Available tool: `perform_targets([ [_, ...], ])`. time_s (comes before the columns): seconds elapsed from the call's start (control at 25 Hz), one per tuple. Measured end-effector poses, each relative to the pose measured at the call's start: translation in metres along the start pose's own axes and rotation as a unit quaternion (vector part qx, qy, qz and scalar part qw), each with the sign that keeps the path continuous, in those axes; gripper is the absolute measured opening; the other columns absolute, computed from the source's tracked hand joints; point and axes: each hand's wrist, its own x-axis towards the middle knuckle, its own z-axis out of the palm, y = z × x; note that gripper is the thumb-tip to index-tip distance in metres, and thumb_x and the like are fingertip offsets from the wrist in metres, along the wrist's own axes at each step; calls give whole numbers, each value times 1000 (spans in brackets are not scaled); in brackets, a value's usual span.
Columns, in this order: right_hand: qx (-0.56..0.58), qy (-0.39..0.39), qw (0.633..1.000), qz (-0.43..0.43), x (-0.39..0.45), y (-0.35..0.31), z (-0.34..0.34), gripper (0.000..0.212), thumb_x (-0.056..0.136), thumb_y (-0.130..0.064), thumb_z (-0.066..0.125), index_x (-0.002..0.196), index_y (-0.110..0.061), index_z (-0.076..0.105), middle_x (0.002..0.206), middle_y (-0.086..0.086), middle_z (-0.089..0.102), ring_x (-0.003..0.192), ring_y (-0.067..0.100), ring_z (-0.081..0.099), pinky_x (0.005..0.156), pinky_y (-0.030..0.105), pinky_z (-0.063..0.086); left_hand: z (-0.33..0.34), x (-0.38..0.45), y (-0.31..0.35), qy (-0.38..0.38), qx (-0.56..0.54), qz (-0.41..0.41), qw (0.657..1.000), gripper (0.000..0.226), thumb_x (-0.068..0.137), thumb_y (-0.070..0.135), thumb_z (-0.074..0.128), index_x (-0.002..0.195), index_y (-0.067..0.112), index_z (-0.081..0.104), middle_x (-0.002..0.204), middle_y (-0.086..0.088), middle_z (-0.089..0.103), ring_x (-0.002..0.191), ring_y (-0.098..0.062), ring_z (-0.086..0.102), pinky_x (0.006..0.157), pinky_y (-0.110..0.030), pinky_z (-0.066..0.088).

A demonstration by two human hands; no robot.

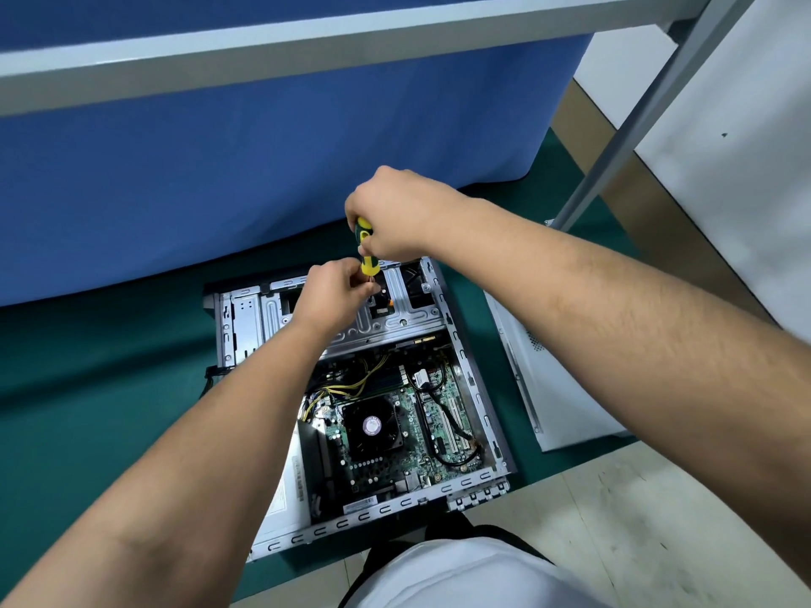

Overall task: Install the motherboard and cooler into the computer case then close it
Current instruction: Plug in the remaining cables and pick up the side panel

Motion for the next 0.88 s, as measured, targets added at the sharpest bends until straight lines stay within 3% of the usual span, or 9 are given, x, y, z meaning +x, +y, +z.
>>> perform_targets([
  [0.12,34,-4,999,15,-2,5,0,23,91,-31,69,113,-26,69,104,3,61,88,27,58,66,31,44,3,-4,1,-11,-26,9,1000,14,96,30,70,94,16,69,78,6,67,74,-16,62,55,-20,39],
  [0.28,135,14,989,53,-25,42,-7,21,85,-33,68,105,-29,64,97,-2,62,93,22,60,73,33,50,6,-10,4,-9,-75,28,997,17,102,34,62,101,19,70,87,0,73,83,-24,68,73,-39,54],
  [0.4,129,-59,985,97,-56,83,5,22,80,-35,70,97,-32,57,91,-9,58,78,10,54,60,28,39,4,-2,20,53,6,149,987,22,100,38,63,99,20,74,85,1,71,82,-24,64,71,-41,53],
  [0.52,149,-134,967,159,-84,105,61,23,83,-42,73,88,-28,56,81,-7,58,75,17,56,64,29,41,18,8,57,88,121,276,949,30,99,46,56,98,23,75,84,0,68,79,-30,63,66,-41,52],
  [0.6,256,-131,925,250,-100,119,104,20,85,-34,71,77,-20,59,67,-4,65,62,18,63,61,28,49,36,17,73,70,135,272,950,27,98,44,59,107,25,76,100,2,73,91,-29,68,74,-41,54],
  [0.68,348,-122,866,336,-118,140,141,18,85,-26,67,71,-18,59,53,-2,65,42,15,56,52,24,47,54,26,77,36,118,204,971,32,100,37,62,129,26,69,129,4,68,115,-24,65,93,-41,52],
  [0.76,413,-102,812,400,-130,168,170,15,84,-21,66,71,-17,61,51,0,64,38,16,52,44,21,42,69,44,67,17,128,146,981,39,102,39,56,139,28,61,143,4,59,131,-22,55,106,-40,45],
  [0.88,477,-45,741,470,-127,213,207,15,89,-20,69,77,-11,65,50,0,63,38,14,52,40,21,41,86,79,60,-25,189,106,976,43,103,52,43,141,37,56,149,8,53,136,-21,51,111,-39,36],
])
